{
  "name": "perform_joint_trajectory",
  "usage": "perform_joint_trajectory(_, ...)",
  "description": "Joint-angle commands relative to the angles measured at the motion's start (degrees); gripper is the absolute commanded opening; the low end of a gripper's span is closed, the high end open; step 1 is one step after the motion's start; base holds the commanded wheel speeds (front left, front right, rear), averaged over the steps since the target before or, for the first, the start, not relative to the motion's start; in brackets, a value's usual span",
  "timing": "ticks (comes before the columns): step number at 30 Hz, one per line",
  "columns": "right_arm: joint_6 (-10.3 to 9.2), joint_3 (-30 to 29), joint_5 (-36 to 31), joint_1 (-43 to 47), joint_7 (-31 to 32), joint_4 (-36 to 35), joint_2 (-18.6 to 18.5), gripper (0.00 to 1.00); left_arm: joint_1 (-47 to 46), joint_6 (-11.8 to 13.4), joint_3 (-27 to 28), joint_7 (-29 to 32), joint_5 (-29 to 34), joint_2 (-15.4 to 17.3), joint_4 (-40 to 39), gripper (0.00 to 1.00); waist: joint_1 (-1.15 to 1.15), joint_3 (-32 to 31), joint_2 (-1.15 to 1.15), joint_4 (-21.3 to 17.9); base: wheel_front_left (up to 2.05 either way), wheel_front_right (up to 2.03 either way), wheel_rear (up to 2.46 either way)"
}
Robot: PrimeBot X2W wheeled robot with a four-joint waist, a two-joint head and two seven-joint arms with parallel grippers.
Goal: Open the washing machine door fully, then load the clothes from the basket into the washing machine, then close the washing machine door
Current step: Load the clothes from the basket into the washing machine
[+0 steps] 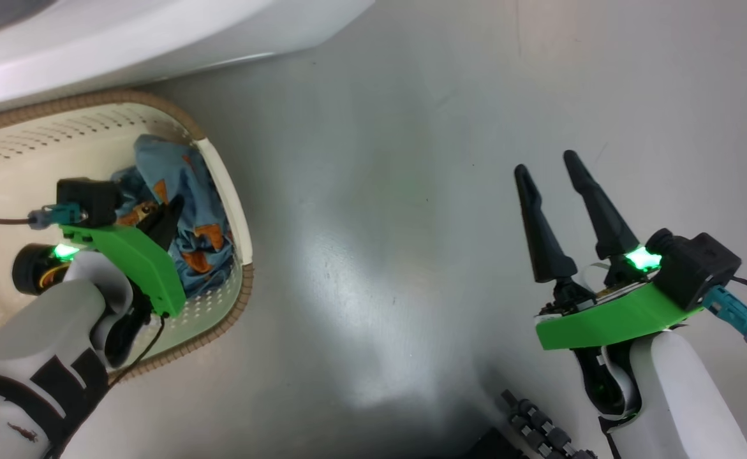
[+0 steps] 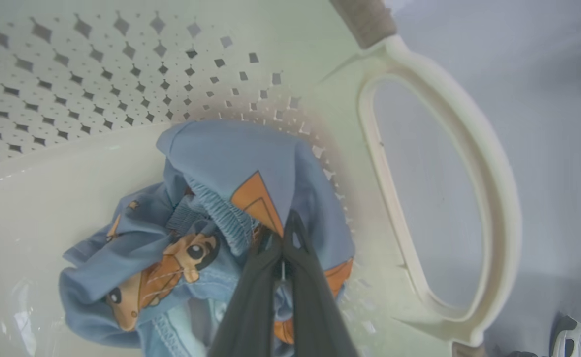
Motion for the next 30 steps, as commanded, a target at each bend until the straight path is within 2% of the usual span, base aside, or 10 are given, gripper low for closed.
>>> perform_joint_trajectory(1, 0.09, 0.87, -0.43, 2.17, -0.27, -1.28, 0.19, 1.00, 0.01, -0.09, 1.52, -0.37, -0.66, 1.00, -0.44, 0.00, 0.00, -0.81, 0.00, 0.73, 0.00, 0.00, 0.00)
perform_joint_trajectory(6, 0.09, 0.65, -0.17, 1.76, -0.27, -0.56, 0.03, 1.00, 2.29, -0.09, 6.01, -0.37, -0.85, 0.71, 0.16, 0.00, 0.00, -3.71, 0.00, 2.47, 0.00, 0.00, 0.00)
perform_joint_trajectory(12, 0.09, 0.59, 0.63, 1.69, -0.27, 1.22, -0.72, 1.00, 8.08, -0.09, 14.38, -0.37, 1.24, 1.45, 0.96, 0.00, 0.00, -9.00, 0.00, 4.49, 0.00, 0.00, 0.00)
perform_joint_trajectory(21, 0.09, 0.01, 2.06, 4.46, -0.27, 4.24, -3.28, 1.00, 16.82, -0.09, 28.16, -0.37, 9.31, 1.15, -0.49, 0.00, 0.00, -18.37, 0.00, 7.86, 0.00, 0.00, 0.00)
perform_joint_trajectory(30, 0.09, -0.36, 3.45, 8.00, -0.27, 6.33, -5.64, 1.00, 22.35, -0.09, 37.43, -0.37, 18.12, 0.44, -3.79, 0.00, 0.00, -26.01, 0.00, 10.00, 0.00, 0.00, 0.00)
